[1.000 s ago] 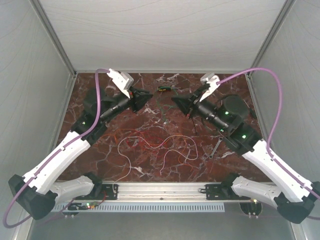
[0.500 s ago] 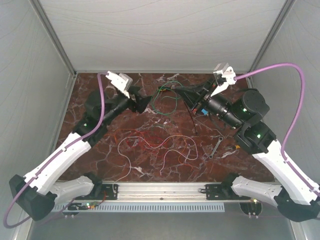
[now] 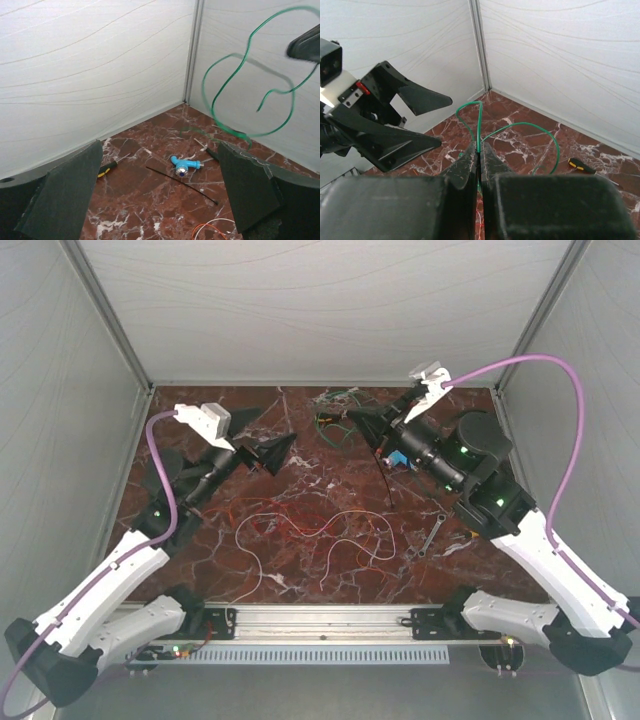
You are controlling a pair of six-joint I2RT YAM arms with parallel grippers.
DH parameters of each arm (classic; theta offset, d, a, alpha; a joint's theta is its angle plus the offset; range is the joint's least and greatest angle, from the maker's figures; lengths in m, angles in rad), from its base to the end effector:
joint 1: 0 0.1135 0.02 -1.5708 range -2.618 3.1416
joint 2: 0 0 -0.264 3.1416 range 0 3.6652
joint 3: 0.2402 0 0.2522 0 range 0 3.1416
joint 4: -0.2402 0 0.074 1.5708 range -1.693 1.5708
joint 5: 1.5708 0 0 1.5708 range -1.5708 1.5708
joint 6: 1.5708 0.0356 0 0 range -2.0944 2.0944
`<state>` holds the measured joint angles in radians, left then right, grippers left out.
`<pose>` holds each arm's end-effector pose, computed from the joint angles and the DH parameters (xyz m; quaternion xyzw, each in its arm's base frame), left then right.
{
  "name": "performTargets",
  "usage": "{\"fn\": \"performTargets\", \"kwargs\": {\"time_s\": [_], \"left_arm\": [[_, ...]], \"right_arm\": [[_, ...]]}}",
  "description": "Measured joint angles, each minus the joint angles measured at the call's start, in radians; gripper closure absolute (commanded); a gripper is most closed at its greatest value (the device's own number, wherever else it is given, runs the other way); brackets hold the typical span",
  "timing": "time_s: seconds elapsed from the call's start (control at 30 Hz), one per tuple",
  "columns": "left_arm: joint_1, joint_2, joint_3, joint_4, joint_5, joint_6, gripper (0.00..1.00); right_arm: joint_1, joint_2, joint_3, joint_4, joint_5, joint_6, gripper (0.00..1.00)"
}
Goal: Zip-tie the wires
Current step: Straighten the cable at the center of the board.
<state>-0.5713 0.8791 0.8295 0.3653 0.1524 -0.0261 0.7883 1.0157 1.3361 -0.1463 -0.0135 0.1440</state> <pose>0.1679 -0.1143 0.3985 0.2170 0.5472 -0.2802 0.7582 0.1424 0.1439 0.4909 -0.2085 0.6082 0.3481 0.6822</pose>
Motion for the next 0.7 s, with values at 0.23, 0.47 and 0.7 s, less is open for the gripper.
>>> {"fn": "performTargets", "kwargs": {"time_s": [0.23,0.47,0.7], "left_arm": [[0.0,0.015,-0.004,0.034,0.079,-0.035,0.03],[0.0,0.054,-0.002,0.021,0.018,-0.047,0.22],[0.0,0.095,0.021,-0.037,-0.188,-0.051,0.69]], "right_arm": [[0.041,0.072,-0.004,0.0,0.001,0.0,1.0],[0.091,0.095,-0.004,0.0,-0.032,0.006,1.0],[0.114,0.067,-0.004,-0.014,-0.123,0.05,1.0]]}}
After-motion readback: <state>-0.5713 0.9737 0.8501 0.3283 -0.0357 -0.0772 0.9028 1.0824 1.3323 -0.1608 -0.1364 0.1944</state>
